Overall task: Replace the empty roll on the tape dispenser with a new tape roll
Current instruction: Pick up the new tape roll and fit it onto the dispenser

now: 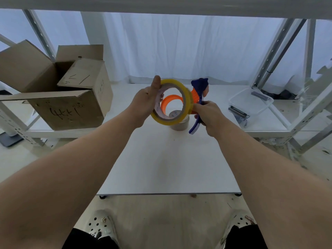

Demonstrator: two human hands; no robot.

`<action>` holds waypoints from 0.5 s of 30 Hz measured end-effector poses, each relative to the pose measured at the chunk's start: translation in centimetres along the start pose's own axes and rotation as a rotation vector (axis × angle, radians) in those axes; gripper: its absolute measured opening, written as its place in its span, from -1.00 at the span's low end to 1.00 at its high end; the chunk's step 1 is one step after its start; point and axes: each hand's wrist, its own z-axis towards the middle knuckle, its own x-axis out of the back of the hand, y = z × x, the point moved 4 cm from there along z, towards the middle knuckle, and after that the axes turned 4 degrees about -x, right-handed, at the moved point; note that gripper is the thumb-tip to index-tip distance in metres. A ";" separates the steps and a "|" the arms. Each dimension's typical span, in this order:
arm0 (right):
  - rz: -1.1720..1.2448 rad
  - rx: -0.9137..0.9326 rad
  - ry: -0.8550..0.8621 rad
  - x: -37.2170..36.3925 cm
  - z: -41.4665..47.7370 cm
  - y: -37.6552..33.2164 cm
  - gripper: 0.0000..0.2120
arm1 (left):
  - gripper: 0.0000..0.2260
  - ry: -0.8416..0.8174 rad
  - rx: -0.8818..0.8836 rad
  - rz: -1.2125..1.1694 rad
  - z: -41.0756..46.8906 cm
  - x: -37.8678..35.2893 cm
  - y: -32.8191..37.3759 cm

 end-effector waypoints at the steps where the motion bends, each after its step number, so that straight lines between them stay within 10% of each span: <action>1: 0.000 0.001 -0.005 -0.2 0.0 -0.1 -0.77 | -0.44 -0.009 -0.001 -0.011 0.0 -0.1 0.1; 15: 0.100 -0.044 -0.118 -0.3 -0.1 0.0 -0.53 | -0.56 -0.085 0.103 -0.063 -0.8 0.5 -0.6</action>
